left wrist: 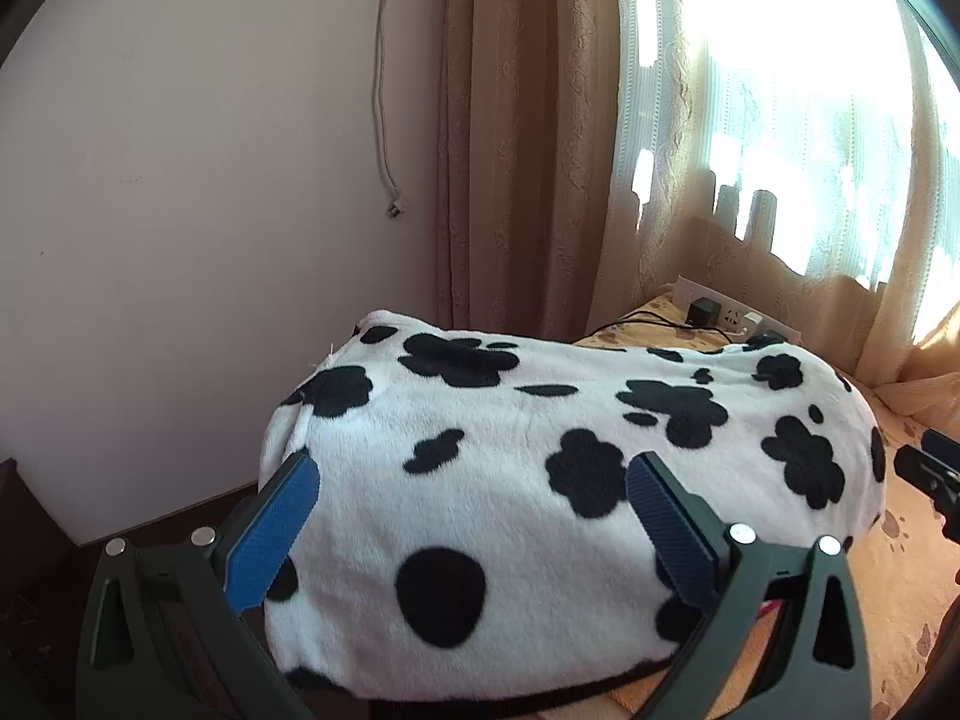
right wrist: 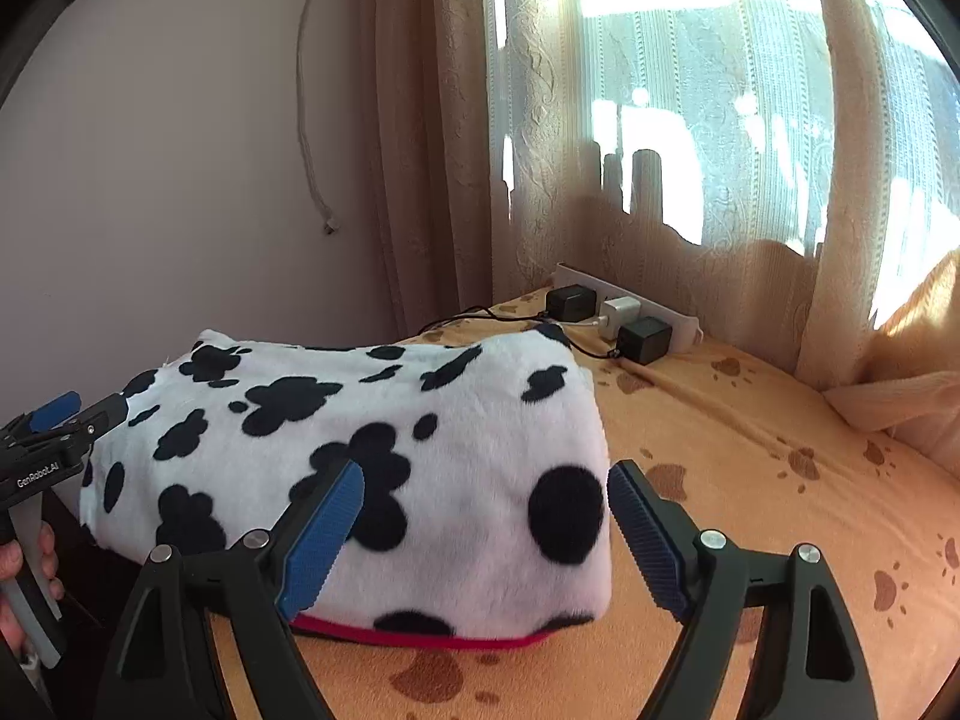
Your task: Fold clothes
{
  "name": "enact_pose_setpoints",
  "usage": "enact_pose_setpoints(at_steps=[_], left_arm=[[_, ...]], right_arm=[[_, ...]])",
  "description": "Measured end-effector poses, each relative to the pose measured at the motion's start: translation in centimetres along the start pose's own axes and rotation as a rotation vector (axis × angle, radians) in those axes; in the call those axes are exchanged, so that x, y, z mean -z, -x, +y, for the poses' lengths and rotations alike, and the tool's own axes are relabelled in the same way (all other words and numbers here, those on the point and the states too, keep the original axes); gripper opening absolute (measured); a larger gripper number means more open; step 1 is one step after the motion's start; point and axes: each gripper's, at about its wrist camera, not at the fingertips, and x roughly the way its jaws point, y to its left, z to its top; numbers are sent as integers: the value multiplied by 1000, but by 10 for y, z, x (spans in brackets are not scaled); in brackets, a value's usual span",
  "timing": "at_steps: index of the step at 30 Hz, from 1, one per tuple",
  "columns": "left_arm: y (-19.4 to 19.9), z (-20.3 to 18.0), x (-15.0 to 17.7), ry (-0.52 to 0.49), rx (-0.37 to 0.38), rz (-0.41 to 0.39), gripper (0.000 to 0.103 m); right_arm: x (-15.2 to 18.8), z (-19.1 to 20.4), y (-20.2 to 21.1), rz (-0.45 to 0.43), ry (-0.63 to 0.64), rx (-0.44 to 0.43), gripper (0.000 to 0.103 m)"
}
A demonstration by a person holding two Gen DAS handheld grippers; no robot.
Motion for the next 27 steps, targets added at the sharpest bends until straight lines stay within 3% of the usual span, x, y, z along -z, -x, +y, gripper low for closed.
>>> enact_pose_setpoints(at_steps=[6, 9, 18, 27], left_arm=[[29, -20, 23, -55, 4, 12, 103], [45, -28, 29, -75, -69, -16, 103], [91, -32, 41, -56, -175, -134, 103], [104, -35, 46, -38, -165, -123, 103]], right_arm=[[26, 5, 37, -11, 39, -11, 86], [35, 13, 51, -29, 71, 11, 86], [45, 27, 74, -69, 52, -17, 86], [47, 38, 87, -72, 66, -32, 86]])
